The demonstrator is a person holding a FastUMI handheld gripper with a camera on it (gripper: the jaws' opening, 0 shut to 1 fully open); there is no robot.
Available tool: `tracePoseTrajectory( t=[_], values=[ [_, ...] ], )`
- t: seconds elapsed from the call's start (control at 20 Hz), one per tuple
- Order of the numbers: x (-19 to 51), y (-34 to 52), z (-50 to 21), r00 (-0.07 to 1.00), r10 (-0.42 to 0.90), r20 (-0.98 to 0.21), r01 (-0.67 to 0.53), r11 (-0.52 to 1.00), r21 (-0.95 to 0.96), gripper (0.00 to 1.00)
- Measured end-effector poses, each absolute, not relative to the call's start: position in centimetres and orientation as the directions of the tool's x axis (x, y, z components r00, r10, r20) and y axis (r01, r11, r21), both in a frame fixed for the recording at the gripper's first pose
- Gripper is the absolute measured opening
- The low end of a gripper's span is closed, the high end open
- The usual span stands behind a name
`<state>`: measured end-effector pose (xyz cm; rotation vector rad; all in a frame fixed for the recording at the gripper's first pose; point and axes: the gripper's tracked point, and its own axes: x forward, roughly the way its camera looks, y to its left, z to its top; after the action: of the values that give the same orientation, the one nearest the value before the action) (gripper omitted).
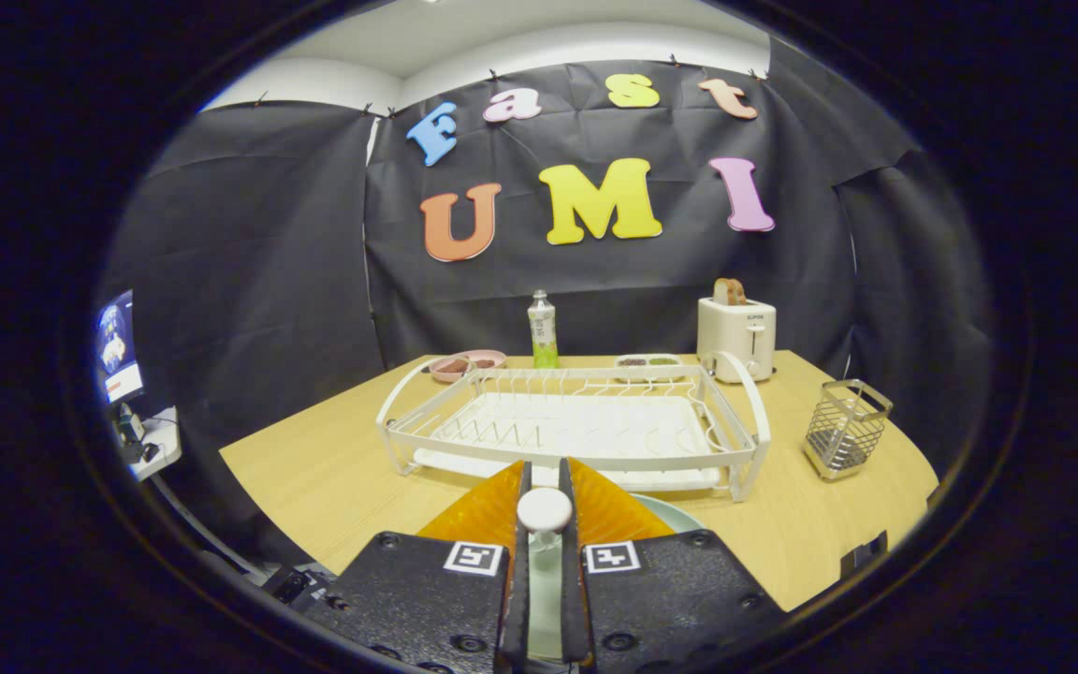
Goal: Take the plate from the dish rack, then take the spoon from the basket and place it into the plate.
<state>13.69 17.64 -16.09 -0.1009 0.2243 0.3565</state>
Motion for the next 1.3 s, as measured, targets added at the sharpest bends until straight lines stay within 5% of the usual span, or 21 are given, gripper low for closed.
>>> tracePoseTrajectory(
  t=[0.6, 0.75, 0.95, 1.3],
  values=[
    [15.3, 12.5, -17.0, 0.907, 0.158, -0.389, -0.153, 0.987, 0.043, 0.3],
    [14.4, 11.9, -15.3, 0.93, 0.151, -0.336, -0.152, 0.988, 0.023, 0.74],
    [11.9, 10.6, -12.8, 0.953, 0.123, -0.278, -0.14, 0.989, -0.039, 0.99],
    [5.8, 8.4, -6.6, 0.985, 0.119, -0.127, -0.123, 0.992, -0.023, 1.0]
  ],
)
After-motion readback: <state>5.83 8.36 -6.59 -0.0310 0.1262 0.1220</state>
